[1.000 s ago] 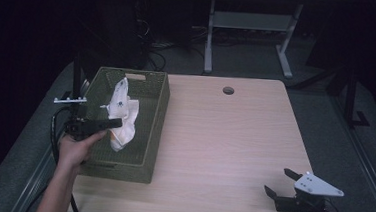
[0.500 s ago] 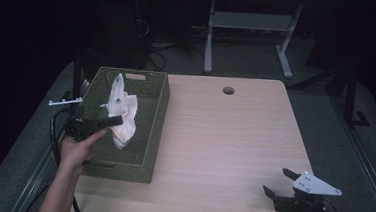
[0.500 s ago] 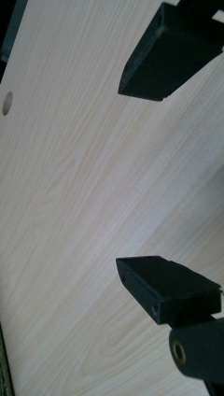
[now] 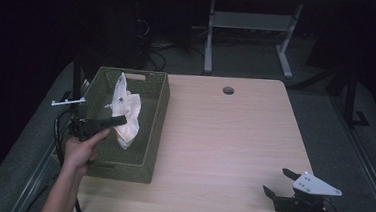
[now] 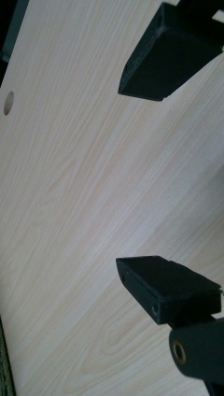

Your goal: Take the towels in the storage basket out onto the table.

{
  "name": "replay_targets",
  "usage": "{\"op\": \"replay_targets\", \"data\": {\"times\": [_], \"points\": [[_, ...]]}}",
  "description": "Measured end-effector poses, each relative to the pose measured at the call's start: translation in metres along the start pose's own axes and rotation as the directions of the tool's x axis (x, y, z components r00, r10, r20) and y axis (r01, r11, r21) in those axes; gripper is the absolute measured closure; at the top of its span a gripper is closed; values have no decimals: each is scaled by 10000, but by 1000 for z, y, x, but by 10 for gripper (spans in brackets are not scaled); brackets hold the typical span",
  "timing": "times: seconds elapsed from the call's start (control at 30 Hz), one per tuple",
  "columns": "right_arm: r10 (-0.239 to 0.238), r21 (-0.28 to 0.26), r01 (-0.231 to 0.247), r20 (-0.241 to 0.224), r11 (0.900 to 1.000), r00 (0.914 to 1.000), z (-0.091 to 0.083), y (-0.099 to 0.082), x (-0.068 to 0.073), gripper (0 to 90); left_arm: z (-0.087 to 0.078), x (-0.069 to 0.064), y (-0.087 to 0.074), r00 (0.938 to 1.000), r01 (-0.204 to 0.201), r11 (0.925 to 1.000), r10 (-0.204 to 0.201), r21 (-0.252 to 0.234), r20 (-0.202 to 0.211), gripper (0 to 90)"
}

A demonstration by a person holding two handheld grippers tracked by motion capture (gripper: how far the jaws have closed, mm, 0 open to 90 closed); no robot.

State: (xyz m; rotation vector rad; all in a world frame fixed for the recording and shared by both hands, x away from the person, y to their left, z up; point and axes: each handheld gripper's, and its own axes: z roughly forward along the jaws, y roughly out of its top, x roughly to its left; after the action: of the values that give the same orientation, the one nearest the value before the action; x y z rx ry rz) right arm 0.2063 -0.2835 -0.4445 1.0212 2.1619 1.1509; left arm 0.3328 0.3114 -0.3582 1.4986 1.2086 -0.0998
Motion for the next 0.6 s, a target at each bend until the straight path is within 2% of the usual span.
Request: {"op": "replay_targets", "data": {"times": [0.13,0.33,0.5,0.6], "points": [[-21,30,21,-39,10000,10000,0,0,0,137,3,-3,0,9997,50,9999,-48,-94,227,730],[16,-39,-16,-30,10000,10000,-1,0,-1,137,8,-7,-1,9996,-26,10000,26,-7,293,730],[71,-39,-71,-24,10000,10000,-3,-1,-3,137,13,-12,0,9987,121,9999,-116,-113,494,731],[89,-229,-88,52,9997,9999,-6,-2,-5,137,15,-17,2,9984,-1,10000,4,-63,568,730]]}}
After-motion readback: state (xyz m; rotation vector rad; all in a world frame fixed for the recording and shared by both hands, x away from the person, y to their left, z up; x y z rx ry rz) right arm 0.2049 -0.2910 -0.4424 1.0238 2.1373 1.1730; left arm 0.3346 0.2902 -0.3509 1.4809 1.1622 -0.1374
